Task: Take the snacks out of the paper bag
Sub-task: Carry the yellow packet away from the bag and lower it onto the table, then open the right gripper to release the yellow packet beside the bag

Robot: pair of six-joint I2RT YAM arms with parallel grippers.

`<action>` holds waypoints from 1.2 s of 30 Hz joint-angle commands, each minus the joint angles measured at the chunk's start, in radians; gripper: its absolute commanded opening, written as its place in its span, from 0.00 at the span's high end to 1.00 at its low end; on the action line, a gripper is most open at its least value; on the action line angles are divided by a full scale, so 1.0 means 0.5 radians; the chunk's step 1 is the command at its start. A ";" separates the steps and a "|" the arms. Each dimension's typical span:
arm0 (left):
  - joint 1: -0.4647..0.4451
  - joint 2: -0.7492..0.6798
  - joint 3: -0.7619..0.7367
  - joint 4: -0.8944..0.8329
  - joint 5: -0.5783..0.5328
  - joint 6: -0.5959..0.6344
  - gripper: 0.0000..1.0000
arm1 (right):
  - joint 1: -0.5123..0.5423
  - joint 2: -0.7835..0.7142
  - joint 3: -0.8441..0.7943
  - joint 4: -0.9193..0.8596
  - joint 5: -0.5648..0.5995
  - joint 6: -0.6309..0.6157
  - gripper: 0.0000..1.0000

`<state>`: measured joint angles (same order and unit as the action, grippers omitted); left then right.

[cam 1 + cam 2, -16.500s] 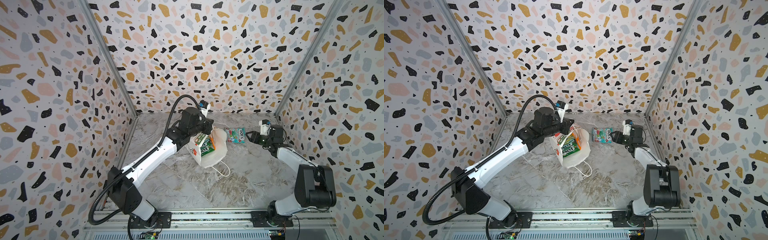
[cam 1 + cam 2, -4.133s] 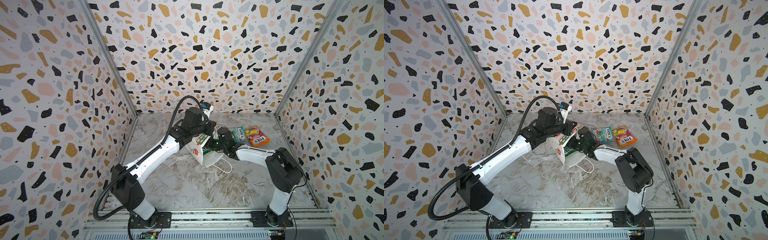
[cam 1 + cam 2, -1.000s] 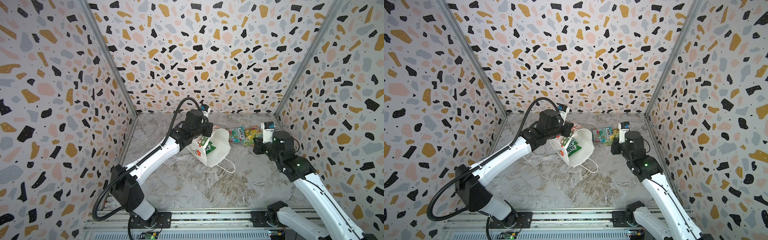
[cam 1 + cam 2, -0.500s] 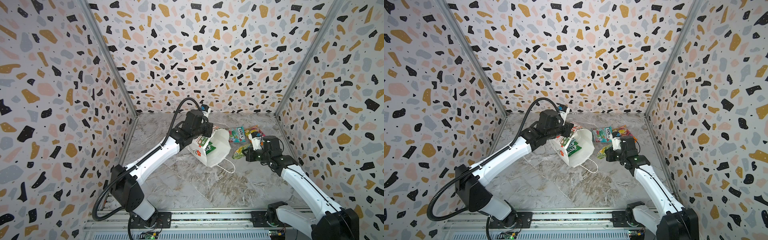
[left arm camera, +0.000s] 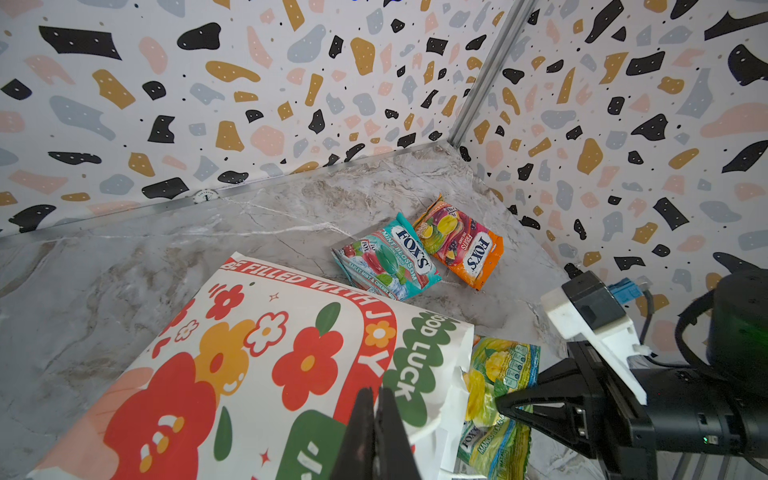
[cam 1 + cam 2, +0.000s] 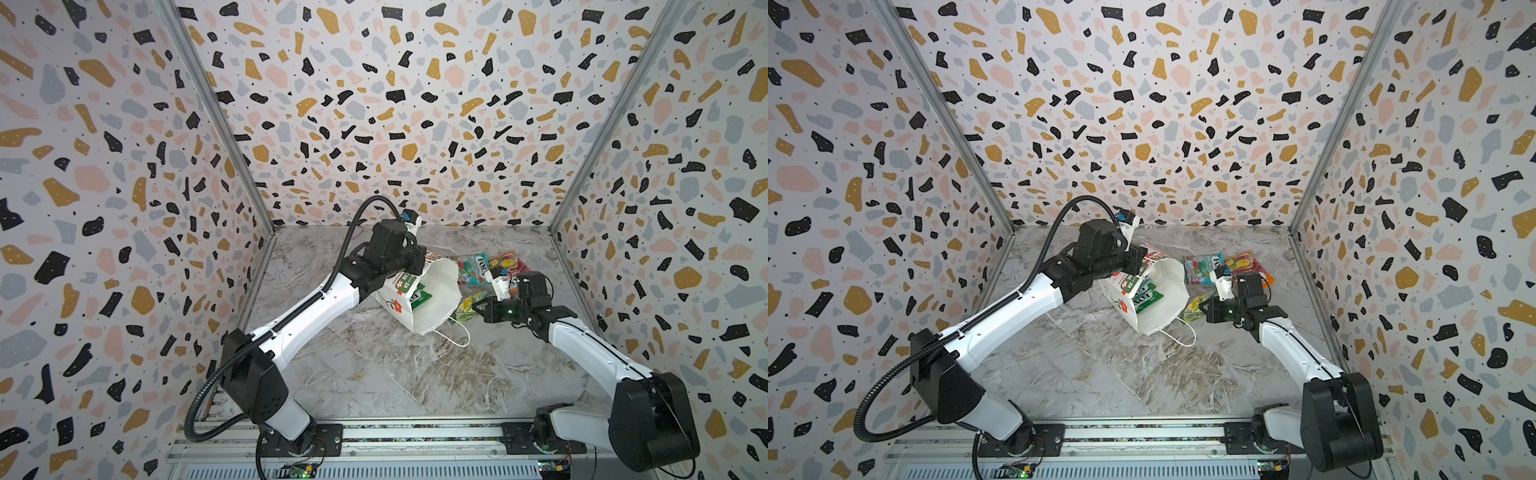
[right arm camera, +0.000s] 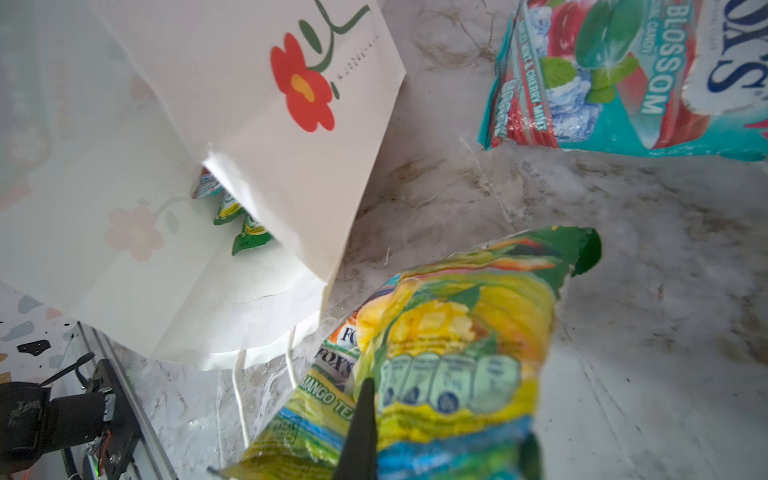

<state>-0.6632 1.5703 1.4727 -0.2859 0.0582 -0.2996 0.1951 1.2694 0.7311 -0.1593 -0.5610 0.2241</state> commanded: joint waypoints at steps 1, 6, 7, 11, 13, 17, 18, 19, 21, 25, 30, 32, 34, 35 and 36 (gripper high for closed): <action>-0.002 -0.017 0.066 0.015 -0.003 0.012 1.00 | -0.044 0.051 -0.011 0.023 0.048 -0.089 1.00; -0.003 -0.011 0.068 0.018 0.000 0.013 1.00 | -0.088 0.162 0.025 -0.045 0.250 -0.133 1.00; -0.002 -0.008 0.067 0.018 0.002 0.012 1.00 | -0.094 0.179 0.027 -0.046 0.283 -0.131 1.00; -0.002 0.000 0.078 0.012 0.006 0.012 1.00 | -0.110 0.259 0.055 -0.061 0.398 -0.129 0.92; -0.003 0.001 0.083 0.012 0.007 0.012 1.00 | -0.114 0.290 0.073 -0.064 0.461 -0.134 0.89; -0.002 -0.001 0.083 0.006 0.009 0.009 1.00 | -0.117 0.341 0.122 -0.104 0.626 -0.115 0.69; -0.004 0.000 0.083 0.008 0.012 0.010 1.00 | -0.117 0.343 0.132 -0.106 0.663 -0.105 0.65; -0.002 -0.001 0.083 0.007 0.013 0.011 1.00 | -0.116 0.343 0.133 -0.100 0.692 -0.095 0.62; -0.002 0.002 0.087 0.007 0.026 0.009 1.00 | -0.119 0.338 0.139 -0.082 0.745 -0.074 0.56; -0.005 0.009 0.093 0.016 0.058 0.001 1.00 | -0.117 0.297 0.172 -0.099 0.967 -0.010 0.51; -0.005 0.009 0.095 0.021 0.088 0.000 1.00 | -0.117 0.036 0.149 -0.091 0.994 -0.002 0.49; -0.005 0.006 0.092 0.026 0.104 0.001 1.00 | -0.117 -0.111 0.110 -0.037 0.719 -0.025 0.49; -0.005 0.008 0.090 0.038 0.122 -0.005 1.00 | -0.112 -0.247 0.048 0.060 0.389 -0.010 0.49; -0.005 0.005 0.087 0.046 0.138 -0.008 1.00 | -0.102 -0.307 0.023 0.102 0.266 0.060 0.49; -0.005 0.005 0.086 0.054 0.150 -0.013 1.00 | -0.089 -0.347 0.009 0.125 0.175 0.117 0.49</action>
<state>-0.6632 1.5715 1.4841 -0.2916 0.1078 -0.3012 0.1383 1.1599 0.7601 -0.1455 -0.2691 0.2291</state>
